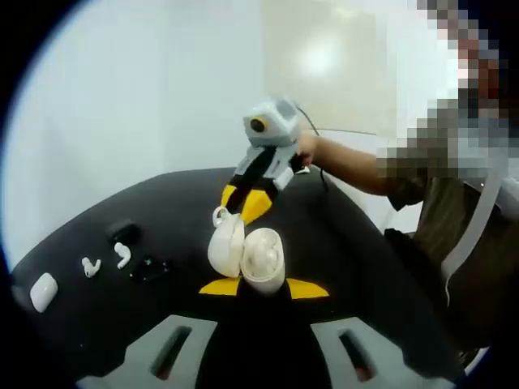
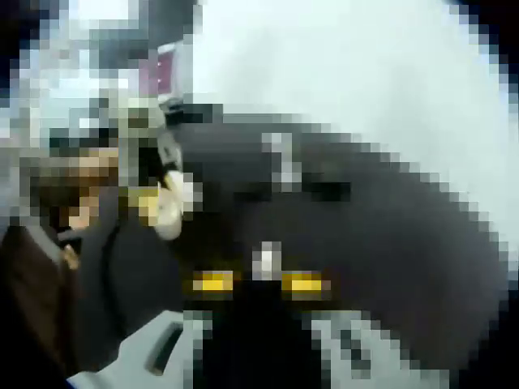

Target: Pick up three earphones and place each one into its charging case using tactile feedback, ensure that each earphone is properly inserted and securely positioned inside the case.

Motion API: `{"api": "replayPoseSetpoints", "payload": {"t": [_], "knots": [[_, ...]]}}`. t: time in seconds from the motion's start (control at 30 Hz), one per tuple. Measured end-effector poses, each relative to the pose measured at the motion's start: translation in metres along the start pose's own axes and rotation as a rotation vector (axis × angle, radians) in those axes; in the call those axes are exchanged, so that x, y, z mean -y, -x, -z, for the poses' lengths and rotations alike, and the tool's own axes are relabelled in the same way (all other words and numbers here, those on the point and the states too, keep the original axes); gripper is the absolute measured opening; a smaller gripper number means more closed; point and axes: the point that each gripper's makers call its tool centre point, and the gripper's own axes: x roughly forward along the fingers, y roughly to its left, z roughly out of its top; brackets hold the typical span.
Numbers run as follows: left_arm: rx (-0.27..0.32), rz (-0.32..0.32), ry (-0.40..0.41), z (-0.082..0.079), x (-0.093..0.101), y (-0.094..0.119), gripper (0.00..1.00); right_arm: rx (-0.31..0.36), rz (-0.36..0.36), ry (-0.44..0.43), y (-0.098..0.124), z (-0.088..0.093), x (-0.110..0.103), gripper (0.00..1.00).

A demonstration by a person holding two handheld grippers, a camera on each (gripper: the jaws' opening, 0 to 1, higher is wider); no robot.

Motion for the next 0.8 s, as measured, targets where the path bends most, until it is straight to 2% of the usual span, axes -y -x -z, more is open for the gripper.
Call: {"api": "replayPoseSetpoints", "payload": {"t": [0.17,0.43,0.8], "knots": [[0.000,0.001,0.001,0.0001,-0.0001,0.0000,0.16,0.015,-0.011,-0.008,0.0024,-0.0047,0.0014,0.23],[0.000,0.001,0.002,0.0000,0.0001,-0.0001,0.16,0.014,-0.032,-0.016,0.0024,-0.0016,-0.0025,0.23],[0.000,0.002,0.004,0.0006,-0.0003,-0.0001,0.16,0.043,-0.003,-0.043,0.0013,-0.0048,0.0066,0.23]]}}
